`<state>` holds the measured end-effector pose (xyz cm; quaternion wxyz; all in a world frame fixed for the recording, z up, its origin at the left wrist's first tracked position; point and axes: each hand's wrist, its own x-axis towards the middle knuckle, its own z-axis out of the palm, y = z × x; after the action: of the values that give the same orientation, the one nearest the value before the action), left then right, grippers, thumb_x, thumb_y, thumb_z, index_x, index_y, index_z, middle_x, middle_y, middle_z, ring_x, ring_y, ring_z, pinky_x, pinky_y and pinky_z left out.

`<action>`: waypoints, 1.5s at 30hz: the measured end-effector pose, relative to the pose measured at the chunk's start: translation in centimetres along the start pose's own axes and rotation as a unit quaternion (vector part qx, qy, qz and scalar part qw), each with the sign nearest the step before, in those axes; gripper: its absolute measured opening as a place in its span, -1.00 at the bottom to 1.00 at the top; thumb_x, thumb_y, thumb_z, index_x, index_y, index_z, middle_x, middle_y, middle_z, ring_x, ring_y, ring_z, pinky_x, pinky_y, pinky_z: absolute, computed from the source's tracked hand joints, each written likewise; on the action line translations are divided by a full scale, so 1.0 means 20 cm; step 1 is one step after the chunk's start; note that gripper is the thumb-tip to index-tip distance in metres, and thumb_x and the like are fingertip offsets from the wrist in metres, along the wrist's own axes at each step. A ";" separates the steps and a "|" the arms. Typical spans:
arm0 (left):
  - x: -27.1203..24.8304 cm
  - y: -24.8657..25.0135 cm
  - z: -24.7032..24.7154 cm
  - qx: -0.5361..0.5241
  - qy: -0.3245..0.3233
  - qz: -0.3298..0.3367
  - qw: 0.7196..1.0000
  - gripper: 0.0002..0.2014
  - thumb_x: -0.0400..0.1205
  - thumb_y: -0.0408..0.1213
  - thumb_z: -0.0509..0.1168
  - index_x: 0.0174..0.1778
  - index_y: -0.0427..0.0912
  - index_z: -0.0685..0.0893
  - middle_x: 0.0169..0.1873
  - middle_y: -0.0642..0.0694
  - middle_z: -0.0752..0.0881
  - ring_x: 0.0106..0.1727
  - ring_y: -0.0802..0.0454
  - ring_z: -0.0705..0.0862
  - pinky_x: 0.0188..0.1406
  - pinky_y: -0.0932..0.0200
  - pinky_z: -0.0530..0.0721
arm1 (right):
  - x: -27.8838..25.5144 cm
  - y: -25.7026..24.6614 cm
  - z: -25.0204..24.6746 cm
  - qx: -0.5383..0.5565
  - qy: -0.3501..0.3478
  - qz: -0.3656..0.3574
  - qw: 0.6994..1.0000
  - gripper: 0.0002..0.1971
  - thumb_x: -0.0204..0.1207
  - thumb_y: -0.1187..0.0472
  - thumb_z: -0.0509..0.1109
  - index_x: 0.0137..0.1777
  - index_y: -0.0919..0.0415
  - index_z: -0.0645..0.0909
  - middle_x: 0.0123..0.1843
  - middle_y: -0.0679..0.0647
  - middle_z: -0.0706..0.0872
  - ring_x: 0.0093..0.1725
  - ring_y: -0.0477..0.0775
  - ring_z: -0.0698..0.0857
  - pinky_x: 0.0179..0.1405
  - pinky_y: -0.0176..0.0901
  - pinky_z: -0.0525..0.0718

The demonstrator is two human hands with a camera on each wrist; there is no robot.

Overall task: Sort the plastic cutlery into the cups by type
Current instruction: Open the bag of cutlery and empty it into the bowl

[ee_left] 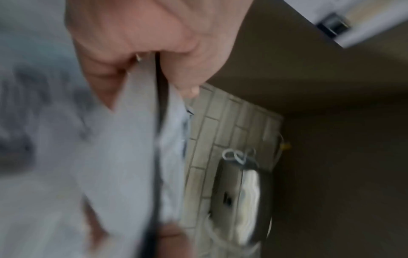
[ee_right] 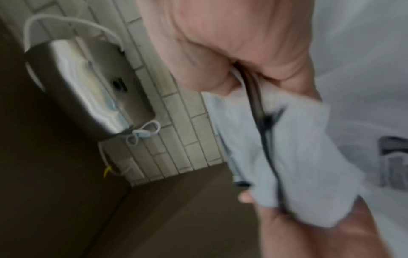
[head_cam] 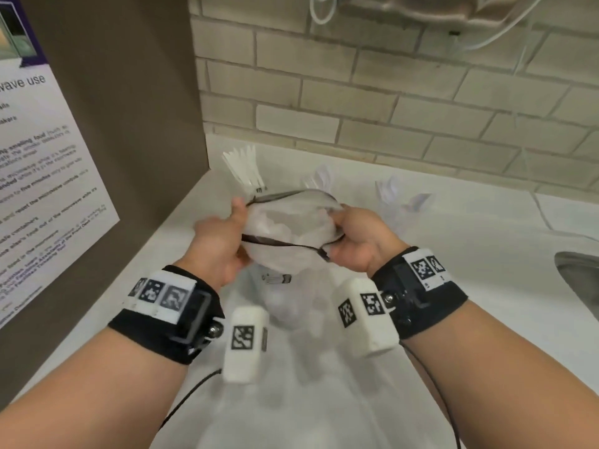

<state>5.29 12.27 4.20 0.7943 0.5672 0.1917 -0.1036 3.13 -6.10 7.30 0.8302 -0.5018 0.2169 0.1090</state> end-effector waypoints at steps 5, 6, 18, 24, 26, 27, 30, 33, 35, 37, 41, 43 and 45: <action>-0.09 0.08 0.02 0.486 0.061 0.459 0.741 -0.29 0.35 0.19 0.48 0.43 0.31 0.41 0.49 0.02 0.29 0.51 0.03 0.27 0.49 -0.06 0.26 | 0.01 -0.01 0.05 -0.148 -0.008 -0.040 0.988 -0.64 0.39 0.42 0.44 0.21 0.35 0.62 0.07 0.34 0.78 -0.02 0.35 0.80 0.04 0.30 0.75; -0.07 0.10 0.04 0.567 0.051 0.449 0.689 -0.39 0.39 0.22 0.42 0.38 0.30 0.48 0.45 0.05 0.40 0.49 -0.02 0.34 0.43 -0.12 0.30 | 0.00 -0.01 0.06 -0.186 -0.023 -0.057 0.981 -0.54 0.30 0.48 0.48 0.24 0.35 0.60 0.10 0.36 0.77 0.02 0.37 0.79 0.07 0.33 0.73; 0.04 0.08 0.02 -0.037 -0.213 -0.102 0.971 -0.66 0.48 -0.32 0.23 0.15 -0.27 0.67 -0.01 -0.27 0.73 -0.01 -0.21 0.72 0.10 -0.09 0.70 | 0.00 0.03 -0.02 -0.491 0.064 -0.061 0.867 -0.69 0.52 0.50 0.09 0.13 0.22 0.53 -0.07 0.22 0.59 -0.21 0.26 0.65 -0.27 0.08 0.77; 0.08 0.02 -0.07 -0.149 -0.267 0.003 0.952 -0.67 0.46 -0.57 0.10 -0.29 0.01 0.57 -0.10 -0.16 0.71 -0.04 -0.16 0.69 -0.08 0.05 0.70 | 0.02 -0.03 -0.05 -0.053 0.038 -0.069 0.996 -0.78 0.45 0.46 0.19 -0.03 0.19 0.57 -0.17 0.19 0.68 -0.16 0.26 0.69 -0.06 0.24 0.71; 0.08 0.01 -0.08 0.022 -0.239 0.078 0.968 -0.55 0.57 -0.62 0.07 -0.45 -0.05 0.66 -0.25 -0.10 0.74 -0.13 -0.08 0.69 -0.17 0.17 0.67 | 0.03 -0.02 -0.08 -0.109 0.010 -0.097 0.989 -0.63 0.44 0.51 0.17 0.06 0.06 0.57 -0.10 0.16 0.65 -0.17 0.21 0.65 -0.13 0.14 0.70; 0.10 0.00 -0.08 0.154 -0.212 0.126 0.957 -0.53 0.61 -0.59 0.09 -0.40 -0.04 0.75 -0.21 -0.08 0.77 -0.09 -0.04 0.69 -0.10 0.17 0.64 | 0.03 0.00 -0.09 -0.151 -0.011 -0.092 0.984 -0.56 0.44 0.52 0.16 0.10 -0.01 0.60 -0.06 0.15 0.65 -0.15 0.19 0.65 -0.11 0.11 0.70; 0.12 -0.04 -0.08 0.481 -0.171 0.191 0.838 -0.66 0.58 -0.31 0.39 0.28 -0.01 0.70 0.33 -0.01 0.63 0.35 0.06 0.58 0.33 0.31 0.42 | 0.01 0.05 -0.11 -0.334 -0.032 -0.041 0.941 -0.54 0.47 0.41 0.32 0.24 -0.12 0.67 0.11 0.08 0.70 0.13 0.17 0.68 0.13 0.08 0.65; 0.13 -0.09 -0.09 0.606 -0.192 0.177 0.751 -0.03 0.34 -0.13 0.61 0.63 -0.01 0.23 0.45 -0.13 0.40 0.47 -0.04 0.43 0.37 0.31 0.32 | -0.03 0.02 -0.07 -0.501 0.022 -0.186 0.845 -0.45 0.40 0.19 0.56 0.41 -0.04 0.58 0.24 -0.08 0.57 0.26 -0.09 0.55 0.18 -0.19 0.54; 0.14 -0.11 -0.08 0.601 -0.180 0.191 0.755 0.12 0.25 -0.11 0.62 0.66 0.00 0.08 0.37 -0.14 0.37 0.41 -0.05 0.42 0.32 0.29 0.36 | -0.08 -0.01 0.02 -0.508 0.030 -0.359 0.782 -0.66 0.46 0.24 0.49 0.24 0.06 0.69 0.21 -0.09 0.56 0.12 -0.15 0.59 0.18 -0.29 0.56; 0.13 -0.12 -0.06 0.599 -0.172 0.220 0.751 0.20 0.13 -0.03 0.60 0.65 0.06 0.06 0.29 -0.09 0.38 0.34 0.00 0.43 0.24 0.25 0.43 | -0.11 0.00 0.09 -0.543 -0.041 -0.418 0.728 -0.77 0.52 0.37 0.34 0.04 0.11 0.75 0.05 -0.04 0.66 -0.05 -0.11 0.67 0.06 -0.38 0.59; 0.09 -0.11 -0.05 0.604 -0.168 0.221 0.747 0.21 0.22 0.01 0.60 0.64 0.26 -0.10 0.20 0.00 0.26 0.08 0.02 0.54 0.20 0.20 0.52 | -0.03 0.13 0.07 -0.846 -0.060 -0.256 0.465 -0.70 0.56 0.25 0.23 0.22 0.02 0.64 0.04 -0.01 0.76 0.05 0.08 0.70 0.18 -0.06 0.42; 0.08 -0.10 -0.07 0.638 -0.129 0.208 0.730 -0.08 0.45 -0.01 0.49 0.63 0.28 0.05 0.24 -0.05 0.26 -0.03 0.00 0.56 0.21 0.21 0.52 | 0.01 0.14 0.00 -0.886 0.003 -0.197 0.421 -0.68 0.48 0.14 0.31 0.24 0.01 0.58 0.01 -0.02 0.74 0.02 0.10 0.69 0.17 0.02 0.33; 0.08 -0.11 -0.09 0.644 -0.056 0.213 0.733 -0.39 0.57 -0.18 0.34 0.55 0.17 0.35 0.35 -0.10 0.25 0.05 -0.05 0.56 0.26 0.16 0.50 | 0.03 0.15 -0.04 -0.874 0.009 -0.198 0.443 -0.65 0.42 0.04 0.39 0.20 0.07 0.54 -0.14 -0.04 0.68 -0.07 0.12 0.66 0.06 -0.02 0.31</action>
<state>5.61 13.36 1.19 0.2499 0.9619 -0.0915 -0.0620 2.27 -5.49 4.33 -0.0510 -0.9921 -0.0910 0.0693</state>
